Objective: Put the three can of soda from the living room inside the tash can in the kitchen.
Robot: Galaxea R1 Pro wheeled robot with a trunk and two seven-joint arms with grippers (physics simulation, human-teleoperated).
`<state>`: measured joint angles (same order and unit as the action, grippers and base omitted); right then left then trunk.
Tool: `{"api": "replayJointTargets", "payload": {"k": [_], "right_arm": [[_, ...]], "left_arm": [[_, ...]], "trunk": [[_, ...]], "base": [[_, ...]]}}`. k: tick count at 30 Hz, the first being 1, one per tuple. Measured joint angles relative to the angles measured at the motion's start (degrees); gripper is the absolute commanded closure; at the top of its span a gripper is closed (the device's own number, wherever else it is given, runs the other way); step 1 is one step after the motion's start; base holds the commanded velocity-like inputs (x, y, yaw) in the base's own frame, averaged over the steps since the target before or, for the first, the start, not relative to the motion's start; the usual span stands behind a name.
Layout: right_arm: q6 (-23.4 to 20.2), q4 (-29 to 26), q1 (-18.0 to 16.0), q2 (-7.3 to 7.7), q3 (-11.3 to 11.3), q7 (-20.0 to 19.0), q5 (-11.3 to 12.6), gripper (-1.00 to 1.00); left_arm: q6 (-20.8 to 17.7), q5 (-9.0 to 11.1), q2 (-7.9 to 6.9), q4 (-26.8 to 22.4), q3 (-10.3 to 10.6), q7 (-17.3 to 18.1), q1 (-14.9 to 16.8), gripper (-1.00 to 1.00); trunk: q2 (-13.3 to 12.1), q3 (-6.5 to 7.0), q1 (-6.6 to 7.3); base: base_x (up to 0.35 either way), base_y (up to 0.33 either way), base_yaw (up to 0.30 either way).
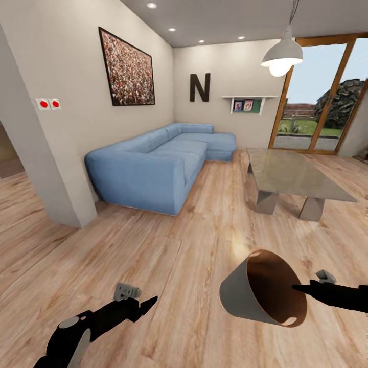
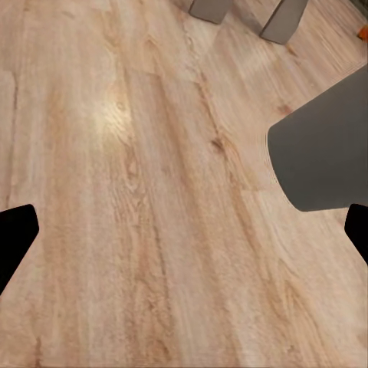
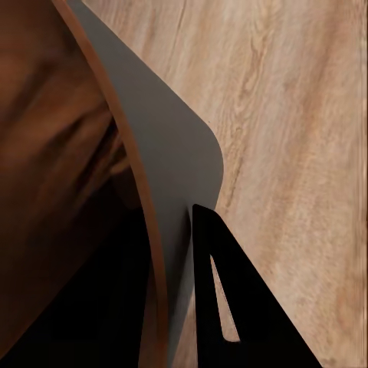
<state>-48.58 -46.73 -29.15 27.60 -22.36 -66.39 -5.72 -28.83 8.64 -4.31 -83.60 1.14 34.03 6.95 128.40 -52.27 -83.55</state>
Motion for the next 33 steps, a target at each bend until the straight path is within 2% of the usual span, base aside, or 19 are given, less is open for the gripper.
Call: {"api": "replayJointTargets", "payload": {"k": [12,16,26,33], "right_arm": [[0.0,-0.9,0.0,-0.06,0.0,0.0,0.1,1.00],[0.1,-1.2,0.0,-0.02,0.0,0.0,-0.2,1.00],[-2.0,-1.3,0.0,0.00,-0.1,0.0,-0.1,1.00],[-2.0,-1.3,0.0,-0.08,-0.2,0.0,0.0,1.00]], "left_arm": [[-0.1,-0.5,0.00,0.2,0.0,-0.3,0.0,-1.00],[-0.1,-1.7,0.08,0.2,0.0,-0.4,0.0,-1.00],[-0.1,-1.8,0.01,0.2,0.0,0.1,0.0,-1.00],[0.0,-1.8,0.00,0.2,0.0,0.2,0.0,-1.00]], "trunk": [[0.0,0.26,0.00],[0.0,0.36,0.00],[0.0,0.77,0.00],[0.0,0.83,0.00]], "base": [[0.309,-0.071,-0.279],[0.332,-0.001,-0.279],[0.332,0.000,-0.278],[0.038,0.000,-0.281]]}}
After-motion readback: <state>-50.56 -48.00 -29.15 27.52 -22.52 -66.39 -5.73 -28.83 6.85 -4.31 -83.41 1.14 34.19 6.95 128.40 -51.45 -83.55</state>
